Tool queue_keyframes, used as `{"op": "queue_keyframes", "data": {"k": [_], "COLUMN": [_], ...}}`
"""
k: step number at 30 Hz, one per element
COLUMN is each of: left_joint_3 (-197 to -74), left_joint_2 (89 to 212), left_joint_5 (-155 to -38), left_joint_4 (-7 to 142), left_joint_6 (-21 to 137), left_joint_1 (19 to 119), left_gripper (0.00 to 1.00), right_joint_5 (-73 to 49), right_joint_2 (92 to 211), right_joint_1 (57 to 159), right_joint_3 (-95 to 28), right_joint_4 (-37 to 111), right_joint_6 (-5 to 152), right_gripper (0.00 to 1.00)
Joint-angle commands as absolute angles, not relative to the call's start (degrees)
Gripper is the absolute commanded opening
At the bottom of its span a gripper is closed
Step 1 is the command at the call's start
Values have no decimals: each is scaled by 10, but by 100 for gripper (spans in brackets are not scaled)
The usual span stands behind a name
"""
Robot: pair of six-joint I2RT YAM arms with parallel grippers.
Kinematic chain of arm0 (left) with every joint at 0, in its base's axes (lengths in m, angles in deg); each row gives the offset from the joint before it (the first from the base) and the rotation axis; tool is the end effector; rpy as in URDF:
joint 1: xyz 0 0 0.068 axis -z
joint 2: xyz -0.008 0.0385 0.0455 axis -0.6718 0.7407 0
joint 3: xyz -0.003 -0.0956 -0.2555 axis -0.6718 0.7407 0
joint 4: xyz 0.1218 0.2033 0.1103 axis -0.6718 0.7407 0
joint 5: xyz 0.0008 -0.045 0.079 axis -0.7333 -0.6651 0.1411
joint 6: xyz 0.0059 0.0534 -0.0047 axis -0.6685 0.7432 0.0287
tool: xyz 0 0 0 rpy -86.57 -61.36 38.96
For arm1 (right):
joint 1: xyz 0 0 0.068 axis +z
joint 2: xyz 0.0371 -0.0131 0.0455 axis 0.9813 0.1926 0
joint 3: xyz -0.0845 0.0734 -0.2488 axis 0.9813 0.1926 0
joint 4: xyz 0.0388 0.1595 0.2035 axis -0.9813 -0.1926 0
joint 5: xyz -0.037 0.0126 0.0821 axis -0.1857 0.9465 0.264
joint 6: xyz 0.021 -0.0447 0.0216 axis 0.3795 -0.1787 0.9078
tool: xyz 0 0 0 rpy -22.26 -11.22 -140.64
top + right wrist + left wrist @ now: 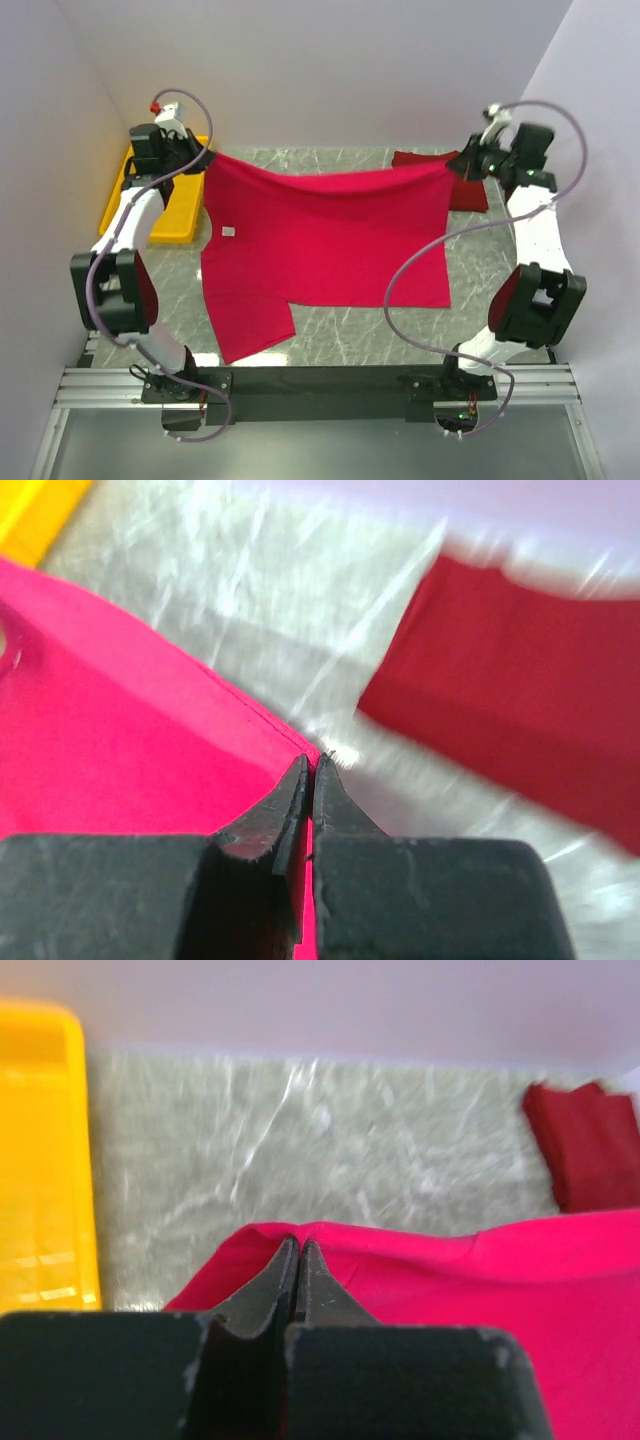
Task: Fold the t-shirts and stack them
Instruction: Flatten the tshirt out
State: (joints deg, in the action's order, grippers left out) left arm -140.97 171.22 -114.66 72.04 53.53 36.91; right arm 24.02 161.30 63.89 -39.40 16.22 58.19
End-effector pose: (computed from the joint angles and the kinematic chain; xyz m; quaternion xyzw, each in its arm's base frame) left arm 0.3971 0.0210 0.3202 -0.0200 0.8098 -0.2379 0.5359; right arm 0.3549 -0.0697 0.3451 -0.1371 0.8168 0.2248 0.5134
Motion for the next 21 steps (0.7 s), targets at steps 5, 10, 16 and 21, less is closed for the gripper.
{"op": "queue_keyframes", "data": {"k": [5,10,16,21], "left_joint_3": [-1414,-1401,-1425,-1461], "left_joint_2": [1545,1409,1303,1252], "left_joint_5": [-1111,-1042,-949,-892], "left_joint_4": [640,607,599,600], "left_joint_6": [548,542,547,552], "left_joint_1": [355,350,350,351], "left_gripper": [1,0,1,1], "right_joint_5": [218,202,212,203], "right_joint_2": [1506,1440,1381,1332], "right_joint_1": [636,628,561,522], "right_joint_3": [-618,-684,-757,-786], "right_joint_4": [93,105,156,194], "right_joint_6": [548,589,700,769], "right_gripper": [0,0,0,0]}}
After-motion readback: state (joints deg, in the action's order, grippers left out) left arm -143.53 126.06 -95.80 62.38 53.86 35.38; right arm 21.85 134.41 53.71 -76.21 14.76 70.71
